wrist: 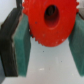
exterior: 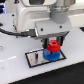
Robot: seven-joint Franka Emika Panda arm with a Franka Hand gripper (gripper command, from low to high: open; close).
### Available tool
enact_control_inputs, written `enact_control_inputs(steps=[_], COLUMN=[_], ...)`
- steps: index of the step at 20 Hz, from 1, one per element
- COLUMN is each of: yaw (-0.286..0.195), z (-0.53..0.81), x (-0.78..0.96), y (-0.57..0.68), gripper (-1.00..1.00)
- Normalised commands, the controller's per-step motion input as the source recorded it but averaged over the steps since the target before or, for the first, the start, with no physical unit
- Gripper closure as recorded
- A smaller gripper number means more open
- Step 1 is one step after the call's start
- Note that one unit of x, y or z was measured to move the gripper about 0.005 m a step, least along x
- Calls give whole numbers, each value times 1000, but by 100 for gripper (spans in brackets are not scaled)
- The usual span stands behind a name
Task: Insert the blue gear onto the right peg, followed by the red gear
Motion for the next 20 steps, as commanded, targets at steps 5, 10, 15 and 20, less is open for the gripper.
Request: enact_control_inputs(steps=[5, 10, 15, 20], yaw=[0, 0, 0, 0], z=[-159, -302, -192, 60], x=[135, 183, 113, 42], y=[-111, -119, -36, 29], gripper=[100, 100, 100, -100])
